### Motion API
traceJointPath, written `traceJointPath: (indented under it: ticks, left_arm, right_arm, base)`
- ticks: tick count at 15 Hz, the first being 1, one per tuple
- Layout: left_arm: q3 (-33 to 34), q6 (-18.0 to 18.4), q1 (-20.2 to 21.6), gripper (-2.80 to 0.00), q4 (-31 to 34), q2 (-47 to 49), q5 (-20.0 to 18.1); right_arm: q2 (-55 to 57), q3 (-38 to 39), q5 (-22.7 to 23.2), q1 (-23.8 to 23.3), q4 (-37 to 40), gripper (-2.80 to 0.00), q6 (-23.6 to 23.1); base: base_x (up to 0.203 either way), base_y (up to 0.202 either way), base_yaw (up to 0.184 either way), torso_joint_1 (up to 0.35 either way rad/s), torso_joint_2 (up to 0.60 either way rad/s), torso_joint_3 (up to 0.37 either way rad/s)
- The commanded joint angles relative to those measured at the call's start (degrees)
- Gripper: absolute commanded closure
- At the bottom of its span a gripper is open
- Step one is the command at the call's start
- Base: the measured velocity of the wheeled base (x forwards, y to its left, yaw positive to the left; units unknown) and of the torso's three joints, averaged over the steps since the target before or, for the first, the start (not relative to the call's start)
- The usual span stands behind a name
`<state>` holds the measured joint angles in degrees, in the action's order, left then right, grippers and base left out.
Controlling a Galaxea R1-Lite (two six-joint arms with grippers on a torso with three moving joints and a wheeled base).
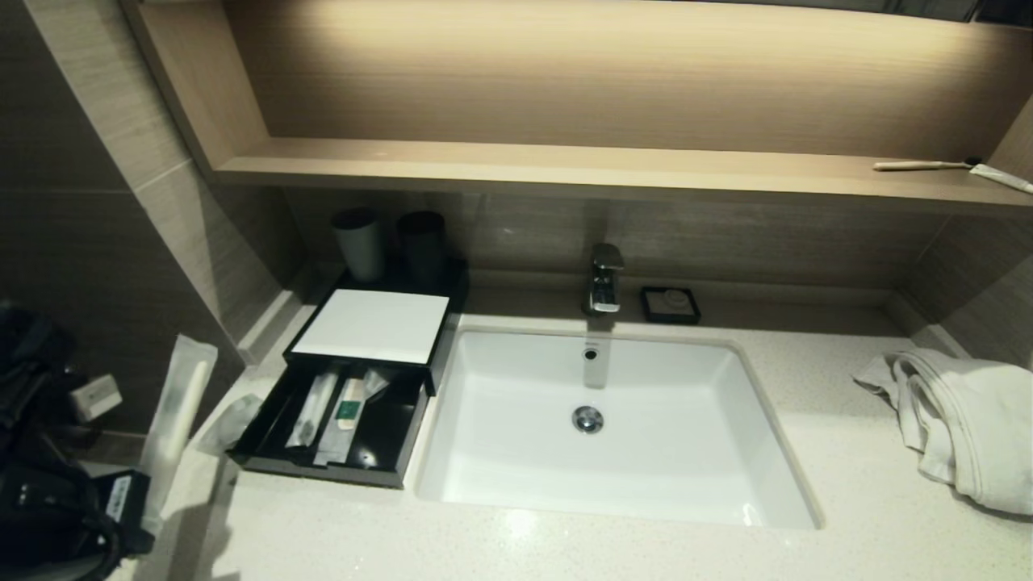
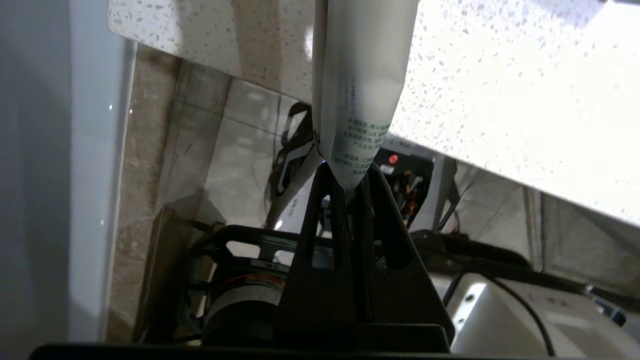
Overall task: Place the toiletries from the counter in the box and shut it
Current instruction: Place the bathroom toiletry into the drawer
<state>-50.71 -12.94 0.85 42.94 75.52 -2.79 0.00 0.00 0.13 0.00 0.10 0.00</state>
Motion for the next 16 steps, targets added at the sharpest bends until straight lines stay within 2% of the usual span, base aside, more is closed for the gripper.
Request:
traceJointPath:
  ticks: [1, 4, 7, 10, 13, 16]
  left_arm:
    - [-1.53, 3.57, 0.03, 0.0, 1.58, 2.2, -0.44]
    - [-3.72, 10.98, 0.03, 0.0, 4.65, 4.72, -2.76]
    - [-7.93, 14.11, 0.03, 0.0, 9.23, 7.06, -5.63]
    - [-12.93, 17.54, 0.03, 0.0, 18.12, 9.46, -8.04]
    - [-15.64, 18.19, 0.03, 0.0, 20.55, 13.54, -8.35]
    - [-18.47, 17.37, 0.12, 0.0, 20.88, 19.2, -8.37]
  right_arm:
    - [0.0, 0.0, 0.04, -0.01, -0.01, 0.0, 0.0]
    - [0.0, 0.0, 0.04, 0.0, -0.01, 0.0, 0.0]
    - [0.0, 0.0, 0.04, 0.0, -0.01, 0.0, 0.0]
    - [0.0, 0.0, -0.04, 0.0, -0.01, 0.0, 0.0]
    - [0.0, 0.0, 0.04, 0.0, -0.01, 0.0, 0.0]
    - [0.0, 0.0, 0.04, 0.0, -0.01, 0.0, 0.0]
  base:
    - [0.0, 0.0, 0.0, 0.0, 0.0, 0.0]
    - [0.0, 0.0, 0.0, 0.0, 0.0, 0.0]
    - [0.0, 0.0, 0.0, 0.0, 0.0, 0.0]
    - [0.0, 0.0, 0.0, 0.0, 0.0, 0.0]
    - [0.0, 0.0, 0.0, 0.0, 0.0, 0.0]
    - [0.0, 0.0, 0.0, 0.0, 0.0, 0.0]
